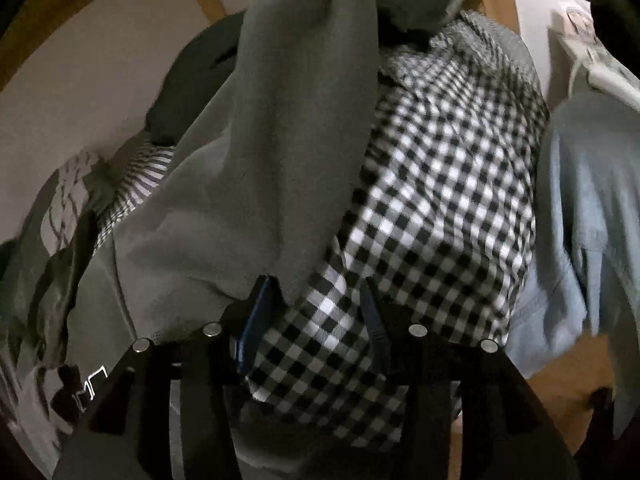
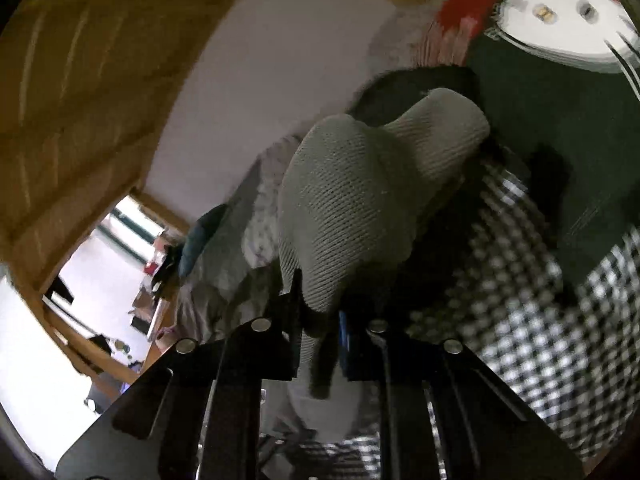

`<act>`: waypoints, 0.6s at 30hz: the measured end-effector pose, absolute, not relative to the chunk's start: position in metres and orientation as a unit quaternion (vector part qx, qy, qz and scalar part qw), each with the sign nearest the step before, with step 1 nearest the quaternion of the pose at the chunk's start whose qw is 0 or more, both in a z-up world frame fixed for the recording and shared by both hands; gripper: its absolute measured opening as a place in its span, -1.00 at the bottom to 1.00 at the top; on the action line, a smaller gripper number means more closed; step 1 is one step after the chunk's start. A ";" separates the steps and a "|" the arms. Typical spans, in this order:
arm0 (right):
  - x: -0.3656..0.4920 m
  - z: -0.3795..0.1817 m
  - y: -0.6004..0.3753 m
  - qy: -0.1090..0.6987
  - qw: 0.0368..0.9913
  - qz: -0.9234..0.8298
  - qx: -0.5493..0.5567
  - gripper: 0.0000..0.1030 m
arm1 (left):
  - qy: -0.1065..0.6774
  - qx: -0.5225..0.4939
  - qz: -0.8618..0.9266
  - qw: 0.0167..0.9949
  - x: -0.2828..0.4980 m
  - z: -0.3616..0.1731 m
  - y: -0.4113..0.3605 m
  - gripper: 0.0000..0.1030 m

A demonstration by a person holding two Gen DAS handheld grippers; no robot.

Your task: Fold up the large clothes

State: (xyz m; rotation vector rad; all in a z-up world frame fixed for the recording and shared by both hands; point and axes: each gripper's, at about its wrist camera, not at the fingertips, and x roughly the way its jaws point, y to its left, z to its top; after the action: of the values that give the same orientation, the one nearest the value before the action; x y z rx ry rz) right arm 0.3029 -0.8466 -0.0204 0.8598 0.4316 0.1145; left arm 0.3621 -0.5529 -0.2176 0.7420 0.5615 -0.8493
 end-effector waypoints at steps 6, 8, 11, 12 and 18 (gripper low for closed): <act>0.345 0.049 -0.743 0.207 0.913 0.107 0.336 -0.71 | 0.205 0.216 -0.353 0.887 0.373 -0.172 -0.505 0.54; 0.363 0.058 -0.710 0.218 0.914 0.118 0.321 -0.72 | 0.194 0.177 -0.328 0.907 0.384 -0.156 -0.482 0.54; 0.398 0.061 -0.652 0.237 0.915 0.142 0.294 -0.72 | 0.186 0.143 -0.257 0.937 0.414 -0.136 -0.433 0.65; 0.405 0.059 -0.641 0.241 0.915 0.146 0.288 -0.72 | 0.189 0.141 -0.237 0.942 0.423 -0.134 -0.421 0.65; 0.463 0.014 -0.541 0.288 0.906 0.180 0.253 -0.77 | 0.263 0.080 -0.093 0.957 0.520 -0.126 -0.285 0.66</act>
State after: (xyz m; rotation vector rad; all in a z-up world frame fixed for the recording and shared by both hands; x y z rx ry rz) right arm 0.4634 -0.5411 0.0144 0.5235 0.5947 0.3718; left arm 0.5199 -0.2848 -0.1257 0.1615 0.5344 -0.1882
